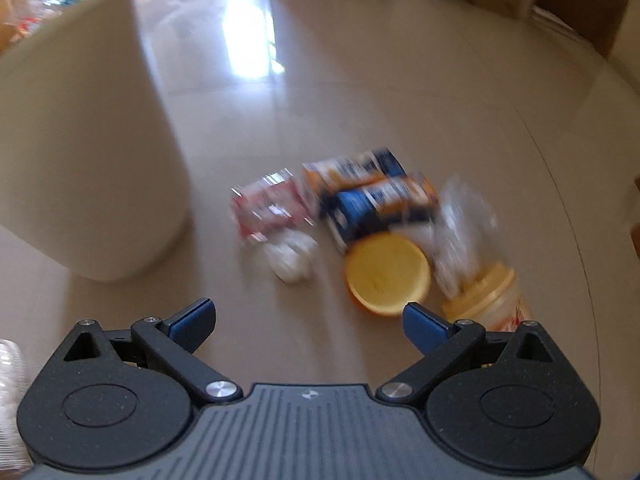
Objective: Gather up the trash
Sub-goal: 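Grasp the second orange peel half with the right gripper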
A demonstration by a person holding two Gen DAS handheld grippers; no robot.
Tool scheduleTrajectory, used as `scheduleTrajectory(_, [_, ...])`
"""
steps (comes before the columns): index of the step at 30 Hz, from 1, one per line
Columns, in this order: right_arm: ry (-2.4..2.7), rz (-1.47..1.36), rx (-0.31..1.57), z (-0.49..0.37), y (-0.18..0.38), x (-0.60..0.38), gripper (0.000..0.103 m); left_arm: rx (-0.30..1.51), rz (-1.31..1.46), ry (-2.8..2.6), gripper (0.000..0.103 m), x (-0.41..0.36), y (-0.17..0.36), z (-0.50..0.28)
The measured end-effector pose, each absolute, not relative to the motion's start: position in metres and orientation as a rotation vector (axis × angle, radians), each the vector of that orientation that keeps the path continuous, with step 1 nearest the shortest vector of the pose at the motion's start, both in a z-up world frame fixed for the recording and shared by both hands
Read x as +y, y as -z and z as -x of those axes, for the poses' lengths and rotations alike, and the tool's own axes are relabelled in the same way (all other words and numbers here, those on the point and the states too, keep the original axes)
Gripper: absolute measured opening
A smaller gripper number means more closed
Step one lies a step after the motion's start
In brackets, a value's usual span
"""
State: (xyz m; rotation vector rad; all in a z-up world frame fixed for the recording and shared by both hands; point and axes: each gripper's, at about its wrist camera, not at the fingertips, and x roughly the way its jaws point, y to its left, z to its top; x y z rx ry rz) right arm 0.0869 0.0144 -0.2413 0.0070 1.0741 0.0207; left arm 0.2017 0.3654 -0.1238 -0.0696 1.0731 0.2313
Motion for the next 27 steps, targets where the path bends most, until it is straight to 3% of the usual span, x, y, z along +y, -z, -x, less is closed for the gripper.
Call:
scheduleTrajectory(11, [0.214,-0.155,1.188,-0.113,0.323,-0.031,0.102,1.075,0.073,-0.233,0.013,0.366,0.123,-0.202])
scheduleTrajectory(27, [0.309,-0.193,1.181,-0.168,0.349,-0.048,0.101,1.075,0.075,-0.235,0.013,0.366,0.124,-0.202])
